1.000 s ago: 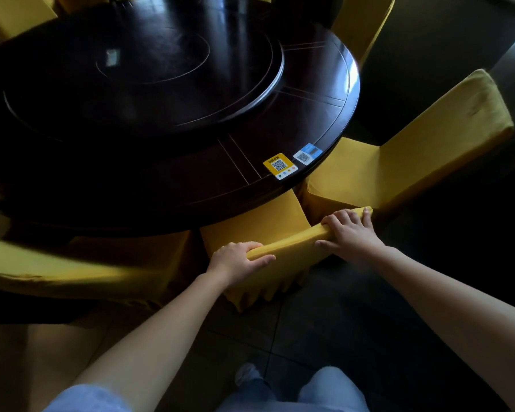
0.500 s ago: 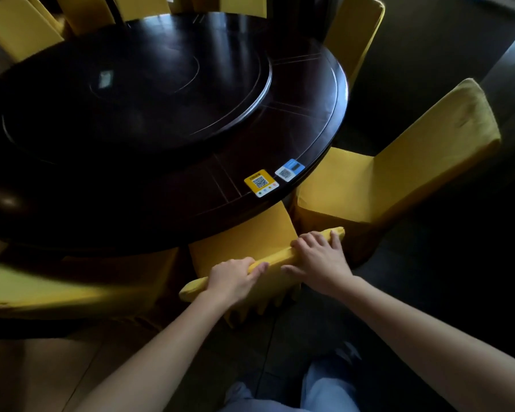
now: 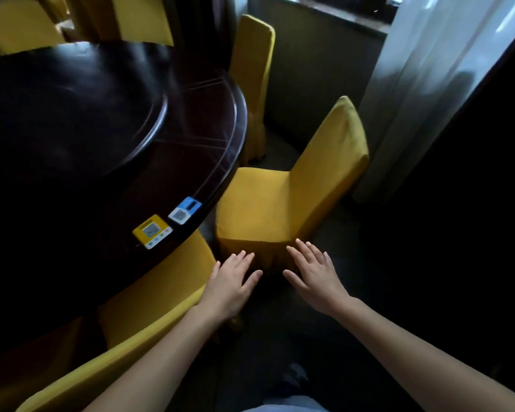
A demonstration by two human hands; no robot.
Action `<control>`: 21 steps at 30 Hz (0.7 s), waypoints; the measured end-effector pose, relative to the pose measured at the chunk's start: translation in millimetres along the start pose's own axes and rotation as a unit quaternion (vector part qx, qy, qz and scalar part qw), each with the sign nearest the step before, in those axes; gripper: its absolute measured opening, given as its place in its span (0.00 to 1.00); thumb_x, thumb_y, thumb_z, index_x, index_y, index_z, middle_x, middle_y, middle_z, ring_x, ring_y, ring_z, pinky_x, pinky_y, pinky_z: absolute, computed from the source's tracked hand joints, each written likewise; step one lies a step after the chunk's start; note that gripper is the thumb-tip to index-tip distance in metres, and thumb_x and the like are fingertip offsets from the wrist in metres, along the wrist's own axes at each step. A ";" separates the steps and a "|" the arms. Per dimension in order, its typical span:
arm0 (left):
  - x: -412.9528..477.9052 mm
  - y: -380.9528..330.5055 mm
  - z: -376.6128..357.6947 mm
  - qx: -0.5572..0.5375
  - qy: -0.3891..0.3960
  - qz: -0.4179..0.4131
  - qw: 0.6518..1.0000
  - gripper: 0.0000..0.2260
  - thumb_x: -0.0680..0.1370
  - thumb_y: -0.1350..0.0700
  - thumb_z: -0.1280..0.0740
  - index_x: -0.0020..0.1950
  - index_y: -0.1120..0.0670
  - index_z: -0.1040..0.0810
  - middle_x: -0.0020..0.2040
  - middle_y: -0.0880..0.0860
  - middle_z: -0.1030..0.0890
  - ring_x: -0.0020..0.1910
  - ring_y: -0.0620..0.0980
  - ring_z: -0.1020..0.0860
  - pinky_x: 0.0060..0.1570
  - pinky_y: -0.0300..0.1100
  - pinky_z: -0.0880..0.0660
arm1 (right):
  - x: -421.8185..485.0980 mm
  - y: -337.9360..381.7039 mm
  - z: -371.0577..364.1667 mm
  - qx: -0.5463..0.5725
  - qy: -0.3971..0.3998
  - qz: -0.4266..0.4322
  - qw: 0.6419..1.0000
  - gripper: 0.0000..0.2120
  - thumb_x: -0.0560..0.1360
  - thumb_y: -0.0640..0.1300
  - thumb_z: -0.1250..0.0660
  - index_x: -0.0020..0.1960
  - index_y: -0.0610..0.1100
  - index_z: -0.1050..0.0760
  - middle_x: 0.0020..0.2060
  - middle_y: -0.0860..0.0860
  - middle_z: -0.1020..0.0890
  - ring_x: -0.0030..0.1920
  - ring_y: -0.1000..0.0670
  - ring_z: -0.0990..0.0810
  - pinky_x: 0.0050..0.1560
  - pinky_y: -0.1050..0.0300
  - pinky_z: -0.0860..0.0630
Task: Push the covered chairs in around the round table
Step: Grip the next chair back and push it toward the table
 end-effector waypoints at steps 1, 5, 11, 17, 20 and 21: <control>10.2 -17.5 -3.5 0.002 0.002 -0.012 1.000 0.26 0.80 0.39 0.51 0.77 0.46 0.46 0.78 0.47 0.45 0.77 0.46 0.49 0.74 0.50 0.54 | 0.4 -14.7 8.0 -0.001 -0.004 -0.007 1.000 0.29 0.79 0.62 0.52 0.77 0.54 0.51 0.78 0.53 0.53 0.77 0.51 0.59 0.75 0.45 0.59; 50.1 -83.1 -13.9 0.028 0.007 -0.056 0.998 0.28 0.80 0.38 0.51 0.77 0.46 0.49 0.78 0.48 0.49 0.77 0.48 0.54 0.75 0.52 0.55 | 0.9 -68.1 42.2 0.015 -0.027 -0.025 0.999 0.41 0.69 0.73 0.65 0.77 0.54 0.52 0.77 0.53 0.53 0.77 0.51 0.59 0.74 0.44 0.59; 80.8 -157.4 -45.7 0.087 0.082 -0.104 0.987 0.29 0.79 0.37 0.52 0.77 0.45 0.53 0.79 0.48 0.54 0.77 0.48 0.58 0.75 0.52 0.59 | -13.6 -145.6 69.1 0.029 -0.051 -0.092 0.994 0.29 0.79 0.62 0.51 0.77 0.54 0.52 0.77 0.53 0.53 0.77 0.51 0.59 0.74 0.43 0.60; 116.1 -211.7 -61.0 0.120 0.103 -0.160 0.974 0.29 0.79 0.37 0.51 0.77 0.44 0.55 0.79 0.48 0.56 0.77 0.48 0.61 0.74 0.52 0.62 | -17.5 -201.8 87.0 0.051 -0.073 -0.146 0.985 0.29 0.79 0.61 0.50 0.77 0.53 0.51 0.78 0.52 0.52 0.77 0.51 0.58 0.74 0.44 0.60; 140.1 -234.5 -61.9 0.127 0.098 -0.185 0.969 0.29 0.79 0.37 0.52 0.77 0.44 0.55 0.78 0.47 0.57 0.76 0.47 0.62 0.73 0.52 0.63 | -16.5 -223.3 91.7 0.057 -0.075 -0.164 0.982 0.29 0.79 0.61 0.50 0.77 0.53 0.52 0.78 0.52 0.53 0.77 0.51 0.59 0.74 0.44 0.61; 150.2 -243.3 -59.7 0.124 0.092 -0.194 0.969 0.29 0.79 0.37 0.52 0.77 0.44 0.55 0.78 0.47 0.58 0.76 0.47 0.62 0.73 0.52 0.64 | -13.3 -231.7 95.2 0.060 -0.075 -0.170 0.981 0.29 0.79 0.60 0.50 0.77 0.53 0.52 0.78 0.52 0.53 0.77 0.51 0.59 0.74 0.44 0.61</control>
Point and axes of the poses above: each hand's wrist, its own x-axis towards the middle knuckle, its own z-axis out of the back of the hand, y = z × x, the point moved 9 cm from there along x, towards the middle knuckle
